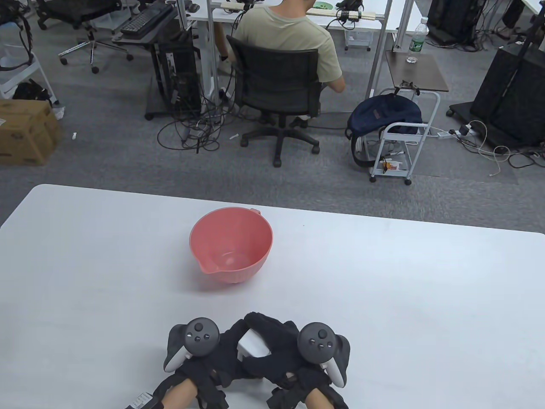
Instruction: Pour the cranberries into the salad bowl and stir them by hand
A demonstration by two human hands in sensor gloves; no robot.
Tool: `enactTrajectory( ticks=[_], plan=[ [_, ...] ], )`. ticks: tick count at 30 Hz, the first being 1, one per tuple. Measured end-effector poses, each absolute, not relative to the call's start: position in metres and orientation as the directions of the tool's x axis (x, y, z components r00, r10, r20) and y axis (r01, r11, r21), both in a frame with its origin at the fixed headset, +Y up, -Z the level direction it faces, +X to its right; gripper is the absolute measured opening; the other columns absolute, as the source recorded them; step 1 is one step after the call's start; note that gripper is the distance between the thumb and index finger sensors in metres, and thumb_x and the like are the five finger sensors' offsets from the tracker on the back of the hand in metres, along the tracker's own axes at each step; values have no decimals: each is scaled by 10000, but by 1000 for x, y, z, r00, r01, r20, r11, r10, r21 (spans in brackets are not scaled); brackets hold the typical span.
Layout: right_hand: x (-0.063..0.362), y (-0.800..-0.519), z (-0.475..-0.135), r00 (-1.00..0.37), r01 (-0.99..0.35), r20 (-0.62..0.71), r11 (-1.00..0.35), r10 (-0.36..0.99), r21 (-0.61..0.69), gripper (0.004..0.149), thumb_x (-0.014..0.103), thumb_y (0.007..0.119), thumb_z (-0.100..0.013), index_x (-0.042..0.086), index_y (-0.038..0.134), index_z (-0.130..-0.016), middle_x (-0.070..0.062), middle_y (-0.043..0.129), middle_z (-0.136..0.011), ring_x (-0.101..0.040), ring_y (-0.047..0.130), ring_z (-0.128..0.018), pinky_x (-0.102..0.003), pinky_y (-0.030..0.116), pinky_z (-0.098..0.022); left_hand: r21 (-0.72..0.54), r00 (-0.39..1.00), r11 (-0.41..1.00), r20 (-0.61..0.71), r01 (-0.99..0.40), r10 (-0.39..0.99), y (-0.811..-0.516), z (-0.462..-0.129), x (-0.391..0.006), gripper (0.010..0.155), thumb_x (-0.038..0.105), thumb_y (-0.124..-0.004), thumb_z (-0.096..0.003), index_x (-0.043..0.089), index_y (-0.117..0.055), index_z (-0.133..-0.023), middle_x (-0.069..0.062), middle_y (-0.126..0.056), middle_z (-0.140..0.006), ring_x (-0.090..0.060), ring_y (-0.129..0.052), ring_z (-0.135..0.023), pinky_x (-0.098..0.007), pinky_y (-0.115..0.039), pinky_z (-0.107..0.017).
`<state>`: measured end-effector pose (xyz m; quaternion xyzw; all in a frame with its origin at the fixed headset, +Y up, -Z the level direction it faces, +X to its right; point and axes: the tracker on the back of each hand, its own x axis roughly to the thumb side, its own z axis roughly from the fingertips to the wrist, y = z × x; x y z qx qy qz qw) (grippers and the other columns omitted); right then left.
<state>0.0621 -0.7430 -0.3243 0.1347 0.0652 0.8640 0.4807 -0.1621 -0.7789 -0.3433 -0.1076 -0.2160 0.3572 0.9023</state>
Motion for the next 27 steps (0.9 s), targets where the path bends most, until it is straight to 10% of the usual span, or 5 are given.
enactTrajectory(
  ticks=[9,18,27],
  plan=[
    [69,-745,-319,-502,-821,160,-526,850,223,1001,720,1014,-254,385,552,-1076,-43,556,-1201,-375,601,-998,-591,614,-704,-337,670,745,326,-576,666,-778,-342,-161,1022,784,-1039,-227,437,-476,-1006,252,-816,-1072,-43,-919,-962,-440,-705,-773],
    [71,-724,-300,-631,-773,25,-625,776,-108,1066,981,684,-279,308,523,-1089,-131,674,-1083,-185,935,-526,-260,864,-317,-285,710,780,324,-557,625,-776,-338,-159,1026,806,-1012,-235,426,-458,-1011,242,-808,-1075,-46,-916,-965,-445,-701,-775],
    [59,-716,-290,-713,-699,24,-709,701,-92,903,862,883,-291,320,719,-993,-40,867,-935,-45,969,-282,-167,859,-119,-251,739,803,315,-541,596,-776,-335,-157,1029,828,-986,-245,413,-446,-1016,231,-803,-1078,-45,-918,-962,-437,-706,-773]
  ],
)
